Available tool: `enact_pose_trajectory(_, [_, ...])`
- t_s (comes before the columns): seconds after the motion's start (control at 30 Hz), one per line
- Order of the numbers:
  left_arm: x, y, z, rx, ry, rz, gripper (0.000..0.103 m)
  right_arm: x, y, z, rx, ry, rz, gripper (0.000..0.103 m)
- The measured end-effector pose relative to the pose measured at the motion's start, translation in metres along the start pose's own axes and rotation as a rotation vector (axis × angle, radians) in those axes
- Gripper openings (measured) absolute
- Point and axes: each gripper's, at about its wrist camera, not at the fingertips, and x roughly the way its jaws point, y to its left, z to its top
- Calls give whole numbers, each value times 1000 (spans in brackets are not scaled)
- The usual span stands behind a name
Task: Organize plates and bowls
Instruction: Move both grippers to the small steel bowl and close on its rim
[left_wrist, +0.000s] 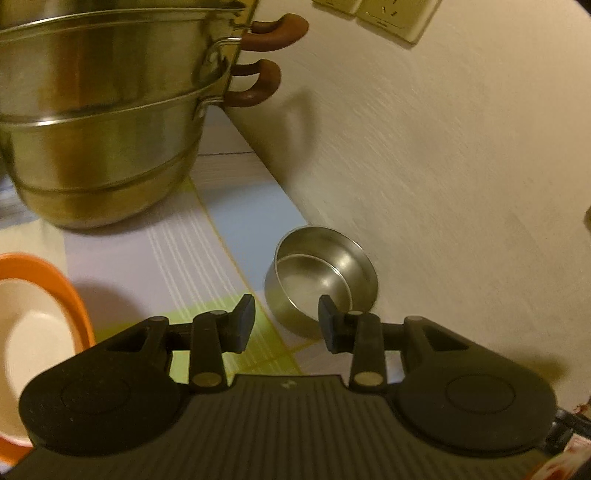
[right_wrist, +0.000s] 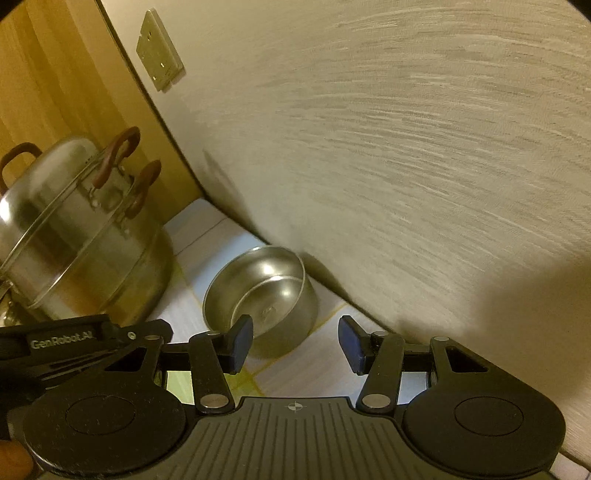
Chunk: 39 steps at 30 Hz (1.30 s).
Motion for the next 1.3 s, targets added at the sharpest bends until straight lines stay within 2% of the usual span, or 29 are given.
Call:
enact_pose_trajectory(0.23, [18,2,4,31,-14,-4,33,19,1,0,43,5,-13,52])
enact_pose_trajectory(0.77, [53,15,13,-39,1,-59,33,53,2,3,64,16,-30,51])
enact_pose_trajectory(1.07, [66,23,15,-96,10,-84,32,71,2,0,72,39,-33,48])
enact_pose_trajectory(1.3, [75,24,15,-90,20,-79,28,80,4,0,71,46,-33,38])
